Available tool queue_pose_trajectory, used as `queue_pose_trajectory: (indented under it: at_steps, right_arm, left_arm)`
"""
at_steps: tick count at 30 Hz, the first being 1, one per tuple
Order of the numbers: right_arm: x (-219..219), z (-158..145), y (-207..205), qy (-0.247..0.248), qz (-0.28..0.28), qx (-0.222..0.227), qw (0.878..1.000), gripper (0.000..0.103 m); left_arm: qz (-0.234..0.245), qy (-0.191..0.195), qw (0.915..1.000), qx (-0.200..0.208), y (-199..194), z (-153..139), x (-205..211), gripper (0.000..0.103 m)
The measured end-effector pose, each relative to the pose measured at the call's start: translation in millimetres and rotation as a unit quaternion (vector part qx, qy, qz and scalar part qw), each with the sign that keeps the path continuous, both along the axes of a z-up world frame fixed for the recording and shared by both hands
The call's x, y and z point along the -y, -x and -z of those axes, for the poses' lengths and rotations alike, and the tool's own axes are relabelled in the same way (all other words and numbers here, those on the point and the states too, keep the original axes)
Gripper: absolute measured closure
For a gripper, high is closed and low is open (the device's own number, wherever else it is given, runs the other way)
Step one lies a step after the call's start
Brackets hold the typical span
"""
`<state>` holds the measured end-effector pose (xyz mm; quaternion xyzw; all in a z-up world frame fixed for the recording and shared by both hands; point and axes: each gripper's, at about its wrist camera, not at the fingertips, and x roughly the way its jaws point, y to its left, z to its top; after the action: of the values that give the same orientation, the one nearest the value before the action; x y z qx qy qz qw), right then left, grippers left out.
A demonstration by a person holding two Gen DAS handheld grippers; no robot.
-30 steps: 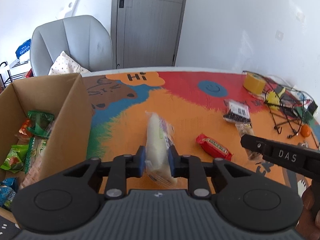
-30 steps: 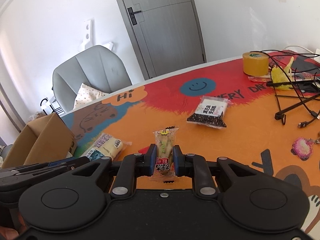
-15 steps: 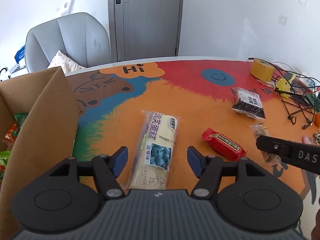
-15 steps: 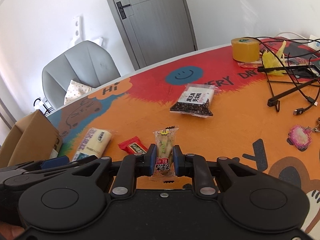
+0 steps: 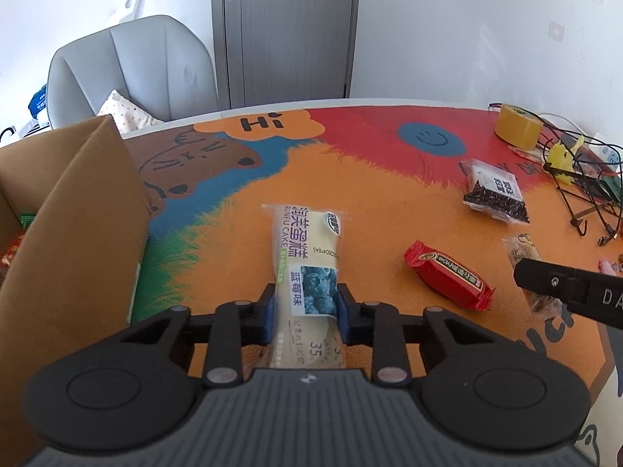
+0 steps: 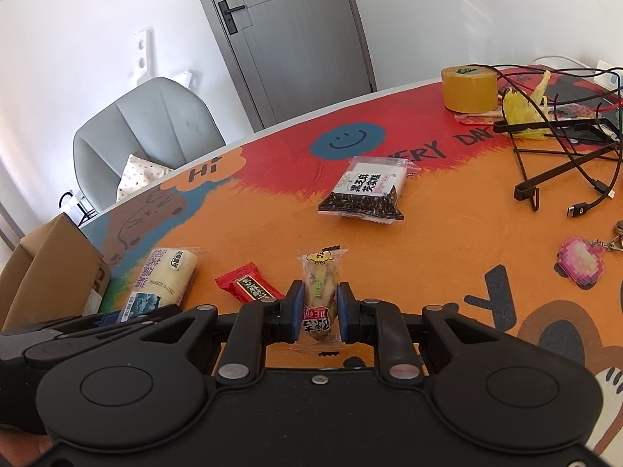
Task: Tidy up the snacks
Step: 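Lift the bread pack and snack stick and carry both over the cardboard box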
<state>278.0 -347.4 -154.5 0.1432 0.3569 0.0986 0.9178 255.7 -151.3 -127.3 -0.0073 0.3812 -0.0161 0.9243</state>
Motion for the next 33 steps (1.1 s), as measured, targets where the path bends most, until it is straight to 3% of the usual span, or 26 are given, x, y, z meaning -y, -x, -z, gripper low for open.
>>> queue_pose_trajectory:
  at_steps: [20, 33]
  right_arm:
    - [-21, -44, 21, -0.006, -0.01, 0.061, 0.998, 0.084]
    - [-58, -76, 23, -0.023, -0.051, 0.107, 0.993, 0.084]
  left_arm:
    - [-0.029, 0.016, 0.9958, 0.085, 37, -61, -27, 0.074]
    - [-0.07, 0.018, 0.9892, 0.128, 56, -95, -64, 0.074]
